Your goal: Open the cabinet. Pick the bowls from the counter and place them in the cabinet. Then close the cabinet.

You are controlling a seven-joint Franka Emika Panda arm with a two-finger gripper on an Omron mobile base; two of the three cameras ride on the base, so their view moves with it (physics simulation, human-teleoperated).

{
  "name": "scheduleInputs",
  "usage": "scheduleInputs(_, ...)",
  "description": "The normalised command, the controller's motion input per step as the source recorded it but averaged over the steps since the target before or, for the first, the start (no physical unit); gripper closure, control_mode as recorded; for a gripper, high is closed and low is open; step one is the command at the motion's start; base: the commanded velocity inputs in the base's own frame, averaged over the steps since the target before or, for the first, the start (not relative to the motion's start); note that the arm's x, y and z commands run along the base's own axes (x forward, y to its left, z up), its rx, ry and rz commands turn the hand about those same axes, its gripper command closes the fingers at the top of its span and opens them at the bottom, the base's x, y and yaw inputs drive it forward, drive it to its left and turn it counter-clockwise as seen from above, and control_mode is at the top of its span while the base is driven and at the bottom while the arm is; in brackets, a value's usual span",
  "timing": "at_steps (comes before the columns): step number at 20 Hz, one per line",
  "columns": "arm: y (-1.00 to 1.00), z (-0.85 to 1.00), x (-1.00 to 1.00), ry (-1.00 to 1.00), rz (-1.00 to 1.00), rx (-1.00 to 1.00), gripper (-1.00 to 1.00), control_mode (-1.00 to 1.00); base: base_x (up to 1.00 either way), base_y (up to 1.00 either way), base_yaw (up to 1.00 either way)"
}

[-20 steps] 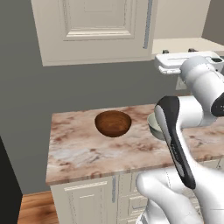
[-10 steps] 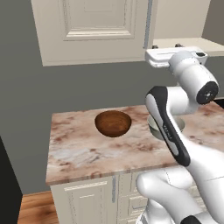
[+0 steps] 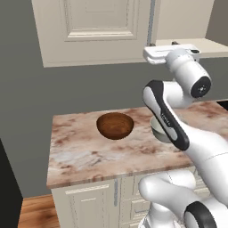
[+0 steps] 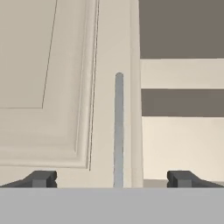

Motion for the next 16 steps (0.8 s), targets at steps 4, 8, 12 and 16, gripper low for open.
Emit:
scheduleInputs(4, 0.0, 0.0, 0.36, -0.01, -0.02, 0.0, -1.0, -1.0, 0.0, 0.0, 0.0)
scheduleInputs(8, 0.0, 0.02, 0.43, 0.0, -0.02, 0.0, -1.0, -1.0, 0.0, 0.0, 0.0)
scheduleInputs(12, 0.0, 0.0, 0.56, 0.0, -0.01, 0.0, -1.0, -1.0, 0.0, 0.0, 0.0)
scheduleInputs(16, 0.0, 0.0, 0.5, 0.0, 0.0, 0.0, -1.0, -1.0, 0.0, 0.0, 0.0)
